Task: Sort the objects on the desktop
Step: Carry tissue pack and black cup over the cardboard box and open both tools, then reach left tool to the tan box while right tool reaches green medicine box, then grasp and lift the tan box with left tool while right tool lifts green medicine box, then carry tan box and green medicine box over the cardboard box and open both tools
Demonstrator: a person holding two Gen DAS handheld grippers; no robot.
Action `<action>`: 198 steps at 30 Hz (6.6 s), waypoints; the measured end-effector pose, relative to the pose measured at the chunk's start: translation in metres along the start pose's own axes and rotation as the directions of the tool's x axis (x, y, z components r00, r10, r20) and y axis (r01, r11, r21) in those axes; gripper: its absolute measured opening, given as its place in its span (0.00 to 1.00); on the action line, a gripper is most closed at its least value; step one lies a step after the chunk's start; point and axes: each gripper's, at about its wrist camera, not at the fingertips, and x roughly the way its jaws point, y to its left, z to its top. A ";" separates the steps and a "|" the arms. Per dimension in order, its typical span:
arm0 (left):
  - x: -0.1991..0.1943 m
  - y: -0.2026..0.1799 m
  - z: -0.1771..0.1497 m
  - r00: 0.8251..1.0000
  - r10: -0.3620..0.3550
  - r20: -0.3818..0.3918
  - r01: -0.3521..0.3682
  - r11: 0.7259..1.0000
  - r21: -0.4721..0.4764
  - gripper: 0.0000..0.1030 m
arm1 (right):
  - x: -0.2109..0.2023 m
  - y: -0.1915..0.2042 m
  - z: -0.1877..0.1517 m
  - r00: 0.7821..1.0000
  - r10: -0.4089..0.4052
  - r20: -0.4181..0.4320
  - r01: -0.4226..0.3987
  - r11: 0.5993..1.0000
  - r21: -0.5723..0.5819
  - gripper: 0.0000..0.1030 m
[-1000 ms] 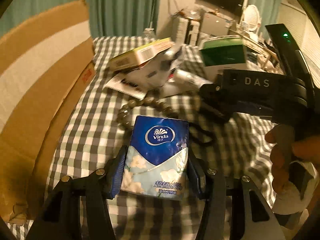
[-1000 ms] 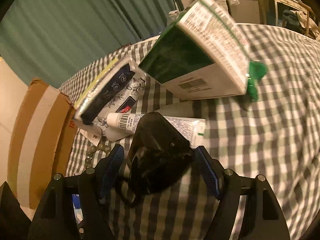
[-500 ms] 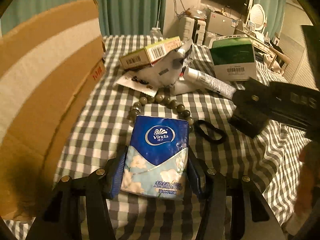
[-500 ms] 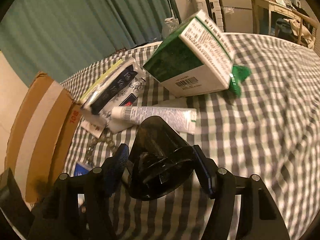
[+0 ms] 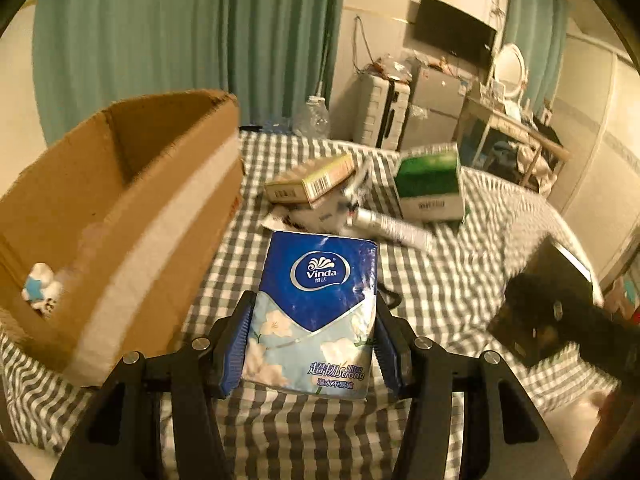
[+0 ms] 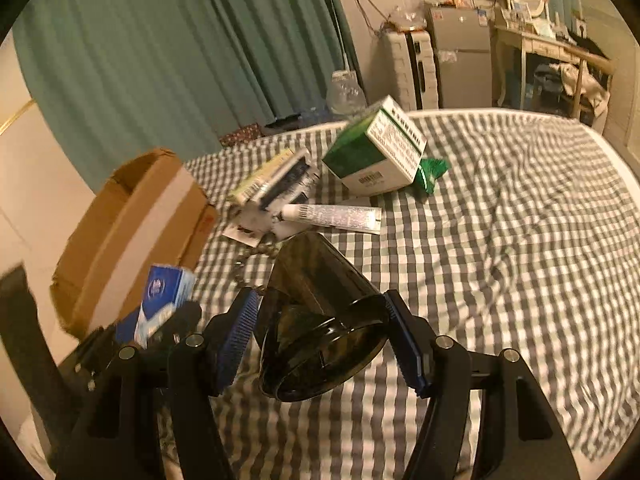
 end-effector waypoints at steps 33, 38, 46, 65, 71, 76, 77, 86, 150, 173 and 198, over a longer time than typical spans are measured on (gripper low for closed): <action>-0.037 0.201 0.061 0.973 0.223 -0.064 -0.226 0.972 -0.061 0.93 | 0.069 0.255 0.104 0.951 0.305 -0.048 -0.309 0.943 -0.128 0.83; -0.045 0.188 0.059 0.979 0.196 -0.065 -0.199 0.979 -0.047 0.95 | 0.053 0.222 0.107 0.959 0.285 -0.001 -0.284 0.955 -0.086 0.83; -0.073 0.132 0.075 0.991 0.133 -0.008 -0.133 0.991 -0.030 0.95 | -0.019 0.134 0.118 0.981 0.159 0.110 -0.153 0.987 -0.057 0.83; 0.032 -0.026 0.075 0.999 0.050 -0.021 -0.049 0.997 0.060 0.97 | -0.025 -0.059 0.096 0.993 -0.009 0.117 0.000 0.997 0.079 0.83; 0.095 -0.032 0.121 0.999 0.018 -0.044 -0.013 0.994 0.112 0.97 | 0.015 -0.070 0.123 0.995 0.022 0.095 -0.027 0.999 0.045 0.83; 0.154 -0.048 0.133 0.990 -0.069 -0.123 0.091 0.979 0.182 0.97 | 0.046 -0.063 0.149 0.990 0.094 0.107 -0.084 0.992 -0.095 0.83; 0.164 -0.050 0.135 0.990 -0.070 -0.126 0.093 0.978 0.186 0.97 | 0.051 -0.061 0.152 0.990 0.096 0.106 -0.082 0.989 -0.127 0.83; 0.217 -0.036 0.143 0.956 -0.100 -0.276 0.178 0.945 0.273 1.00 | 0.094 -0.030 0.169 0.994 0.112 -0.005 -0.100 0.864 -0.493 0.86; 0.135 -0.025 0.113 0.938 -0.073 -0.338 0.114 0.988 0.103 0.45 | 0.053 -0.021 0.101 0.997 0.042 -0.065 -0.055 0.975 -0.215 0.92; 0.207 0.021 0.049 0.918 0.039 -0.395 -0.171 0.937 -0.305 0.88 | 0.048 -0.020 0.039 0.990 0.117 -0.080 -0.124 0.988 -0.090 0.92; 0.037 0.009 -0.026 0.975 -0.042 -0.216 0.033 0.998 -0.044 0.70 | -0.049 0.021 0.006 0.999 0.009 0.032 -0.004 0.992 -0.128 0.91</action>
